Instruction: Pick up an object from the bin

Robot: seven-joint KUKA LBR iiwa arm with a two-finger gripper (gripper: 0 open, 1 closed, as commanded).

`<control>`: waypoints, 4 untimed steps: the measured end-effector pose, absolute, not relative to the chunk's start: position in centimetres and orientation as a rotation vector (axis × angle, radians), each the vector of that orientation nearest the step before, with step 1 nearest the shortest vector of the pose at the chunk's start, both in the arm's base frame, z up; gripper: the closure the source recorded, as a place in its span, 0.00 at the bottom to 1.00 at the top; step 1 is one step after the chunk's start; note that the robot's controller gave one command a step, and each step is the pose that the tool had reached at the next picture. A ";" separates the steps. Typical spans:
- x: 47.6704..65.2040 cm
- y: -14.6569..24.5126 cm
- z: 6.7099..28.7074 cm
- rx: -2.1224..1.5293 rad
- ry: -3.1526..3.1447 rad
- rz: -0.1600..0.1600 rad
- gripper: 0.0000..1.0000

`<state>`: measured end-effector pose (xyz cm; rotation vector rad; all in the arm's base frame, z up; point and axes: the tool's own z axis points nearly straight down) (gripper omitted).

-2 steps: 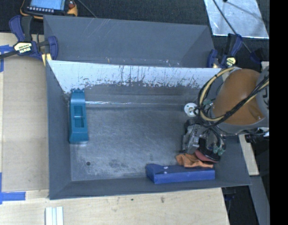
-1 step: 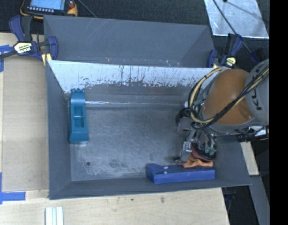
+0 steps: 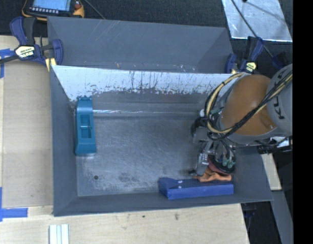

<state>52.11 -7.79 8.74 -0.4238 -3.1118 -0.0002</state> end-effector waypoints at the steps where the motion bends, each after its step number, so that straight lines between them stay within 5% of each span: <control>1: 49.3 -11.0 7.6 0.093 -3.147 -0.002 1.00; 4: 49.4 -8.3 7.2 0.165 -3.146 0.006 1.00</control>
Offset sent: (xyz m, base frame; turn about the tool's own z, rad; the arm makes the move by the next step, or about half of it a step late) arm 0.0000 0.0000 0.0000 0.0000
